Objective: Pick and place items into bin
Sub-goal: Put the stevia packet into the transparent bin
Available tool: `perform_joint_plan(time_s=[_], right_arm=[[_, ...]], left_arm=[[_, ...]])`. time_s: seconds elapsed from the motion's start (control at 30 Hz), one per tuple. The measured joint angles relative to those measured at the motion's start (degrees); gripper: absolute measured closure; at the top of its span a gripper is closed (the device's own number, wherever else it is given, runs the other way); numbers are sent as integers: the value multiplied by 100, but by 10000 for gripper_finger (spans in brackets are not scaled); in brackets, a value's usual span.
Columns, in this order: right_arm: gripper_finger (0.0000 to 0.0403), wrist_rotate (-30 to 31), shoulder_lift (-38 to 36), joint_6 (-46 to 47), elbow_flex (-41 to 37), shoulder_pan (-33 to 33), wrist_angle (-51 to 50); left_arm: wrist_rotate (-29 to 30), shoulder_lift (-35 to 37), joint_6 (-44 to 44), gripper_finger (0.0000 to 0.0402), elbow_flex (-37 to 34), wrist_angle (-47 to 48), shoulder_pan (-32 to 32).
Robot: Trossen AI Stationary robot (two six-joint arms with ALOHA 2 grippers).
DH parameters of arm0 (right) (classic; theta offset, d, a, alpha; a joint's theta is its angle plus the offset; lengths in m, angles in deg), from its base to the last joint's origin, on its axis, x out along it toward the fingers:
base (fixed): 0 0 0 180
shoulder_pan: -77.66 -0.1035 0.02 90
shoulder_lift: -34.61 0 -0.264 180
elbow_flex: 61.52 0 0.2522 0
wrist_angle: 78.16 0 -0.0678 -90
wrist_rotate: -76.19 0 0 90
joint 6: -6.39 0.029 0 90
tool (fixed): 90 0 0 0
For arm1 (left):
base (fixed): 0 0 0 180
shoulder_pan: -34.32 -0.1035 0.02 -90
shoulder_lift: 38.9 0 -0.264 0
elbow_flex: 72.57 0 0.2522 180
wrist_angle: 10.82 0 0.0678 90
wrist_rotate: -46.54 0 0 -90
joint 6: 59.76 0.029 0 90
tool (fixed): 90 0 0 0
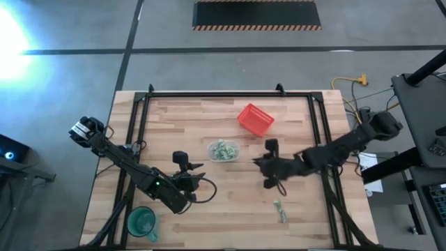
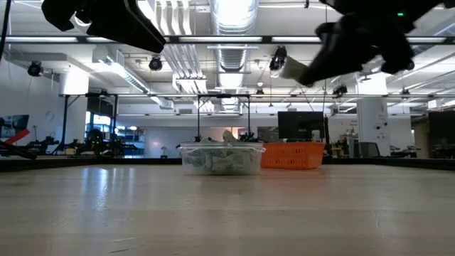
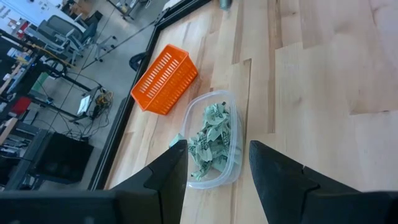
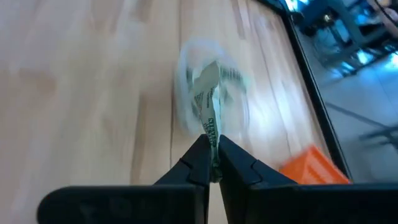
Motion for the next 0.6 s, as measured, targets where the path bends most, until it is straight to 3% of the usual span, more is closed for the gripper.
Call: perform_joint_plan(time_s=[0.23, 0.47, 0.6], right_arm=[[390, -1497, 74, -578, -26, 1234, 1241], [390, -2446, 714, -550, -29, 2067, 2149], [390, -2561, 1270, -462, 108, 2284, 2418]], left_arm=[[2, 0, 17, 246, 0, -2, 0], [4, 0, 35, 246, 9, 7, 0], [6, 0, 35, 246, 9, 7, -1]])
